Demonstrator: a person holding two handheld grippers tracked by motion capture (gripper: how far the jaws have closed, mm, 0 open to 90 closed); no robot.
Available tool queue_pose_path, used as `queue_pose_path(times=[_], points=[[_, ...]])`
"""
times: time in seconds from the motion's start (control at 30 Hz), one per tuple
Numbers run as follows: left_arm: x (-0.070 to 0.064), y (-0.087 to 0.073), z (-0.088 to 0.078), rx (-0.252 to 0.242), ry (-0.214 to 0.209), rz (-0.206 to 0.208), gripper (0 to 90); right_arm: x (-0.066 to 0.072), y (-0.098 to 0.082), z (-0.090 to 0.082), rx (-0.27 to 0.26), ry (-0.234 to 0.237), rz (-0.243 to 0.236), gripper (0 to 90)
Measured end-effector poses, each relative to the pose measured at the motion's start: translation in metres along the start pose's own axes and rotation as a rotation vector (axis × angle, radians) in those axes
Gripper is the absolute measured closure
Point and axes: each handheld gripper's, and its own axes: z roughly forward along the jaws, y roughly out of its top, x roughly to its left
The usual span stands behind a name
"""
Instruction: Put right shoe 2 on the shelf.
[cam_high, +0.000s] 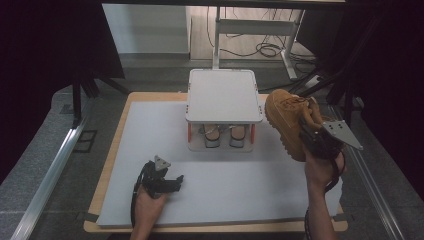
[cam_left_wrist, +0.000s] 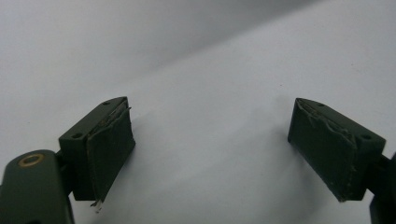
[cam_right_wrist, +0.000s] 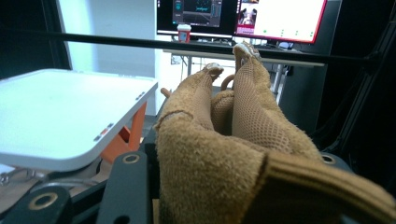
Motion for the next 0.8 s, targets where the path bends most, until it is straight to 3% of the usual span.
queue_pose_path(times=[0.8], points=[[0.0, 0.0, 0.0, 0.002, 0.001, 0.003, 13.8, 0.0, 0.04, 0.006, -0.075, -0.007, 0.009, 53.4]])
